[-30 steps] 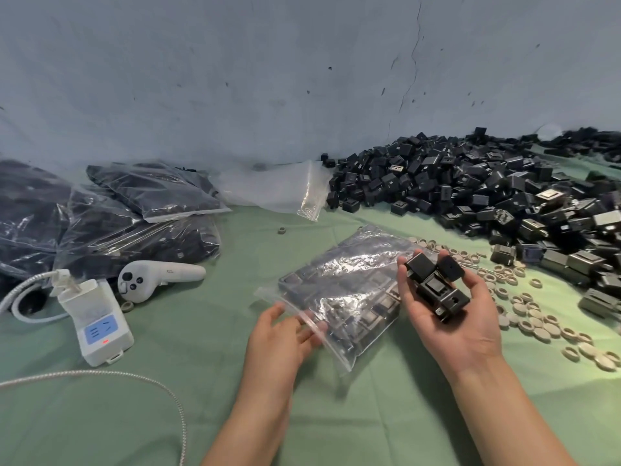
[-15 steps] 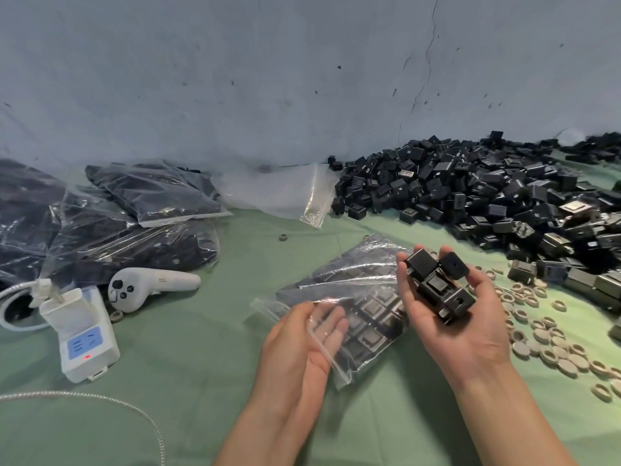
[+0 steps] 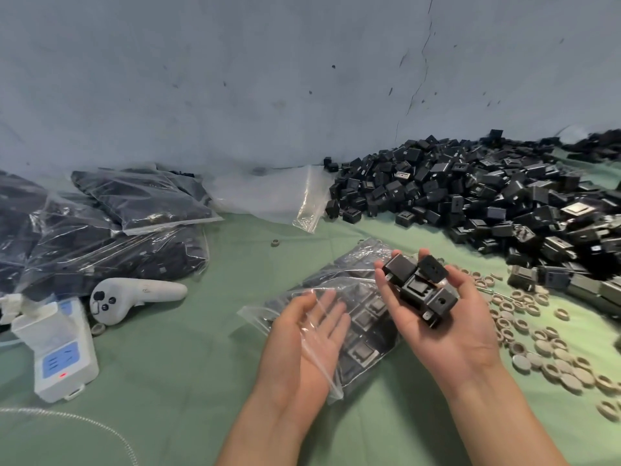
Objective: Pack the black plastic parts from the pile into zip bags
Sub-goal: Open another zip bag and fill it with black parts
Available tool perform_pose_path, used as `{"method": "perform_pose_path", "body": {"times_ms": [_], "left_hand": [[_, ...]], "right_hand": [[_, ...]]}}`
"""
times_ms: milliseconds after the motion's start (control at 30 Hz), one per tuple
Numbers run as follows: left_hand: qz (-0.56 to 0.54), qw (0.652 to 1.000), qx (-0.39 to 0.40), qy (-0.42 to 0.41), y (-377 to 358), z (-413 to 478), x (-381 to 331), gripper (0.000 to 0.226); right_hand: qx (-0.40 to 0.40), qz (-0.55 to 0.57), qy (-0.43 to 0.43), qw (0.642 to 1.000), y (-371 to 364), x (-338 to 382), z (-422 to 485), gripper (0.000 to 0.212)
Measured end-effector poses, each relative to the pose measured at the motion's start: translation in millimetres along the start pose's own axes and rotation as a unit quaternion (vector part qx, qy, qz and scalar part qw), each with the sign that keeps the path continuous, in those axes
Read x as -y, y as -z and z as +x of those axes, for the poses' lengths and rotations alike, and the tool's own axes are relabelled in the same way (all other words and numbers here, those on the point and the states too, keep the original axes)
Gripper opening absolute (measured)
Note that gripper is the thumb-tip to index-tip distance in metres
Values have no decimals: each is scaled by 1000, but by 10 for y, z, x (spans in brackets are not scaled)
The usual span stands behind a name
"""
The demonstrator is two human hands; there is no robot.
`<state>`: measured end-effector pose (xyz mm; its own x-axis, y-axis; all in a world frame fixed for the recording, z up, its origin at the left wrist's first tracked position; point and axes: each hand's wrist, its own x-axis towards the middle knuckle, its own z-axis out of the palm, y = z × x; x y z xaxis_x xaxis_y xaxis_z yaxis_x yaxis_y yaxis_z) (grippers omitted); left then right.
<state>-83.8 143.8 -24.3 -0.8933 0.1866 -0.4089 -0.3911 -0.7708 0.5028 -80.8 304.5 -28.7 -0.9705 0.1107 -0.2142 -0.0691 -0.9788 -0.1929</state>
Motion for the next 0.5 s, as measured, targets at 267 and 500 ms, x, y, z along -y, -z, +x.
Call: {"method": "perform_pose_path", "body": {"times_ms": [267, 500], "left_hand": [[-7, 999, 0, -43, 166, -194, -174, 18], [417, 767, -122, -471, 250, -266, -143, 23]], "right_hand": [[-4, -3, -34, 999, -78, -128, -98, 30], [6, -36, -70, 997, -90, -246, -161, 33]]}}
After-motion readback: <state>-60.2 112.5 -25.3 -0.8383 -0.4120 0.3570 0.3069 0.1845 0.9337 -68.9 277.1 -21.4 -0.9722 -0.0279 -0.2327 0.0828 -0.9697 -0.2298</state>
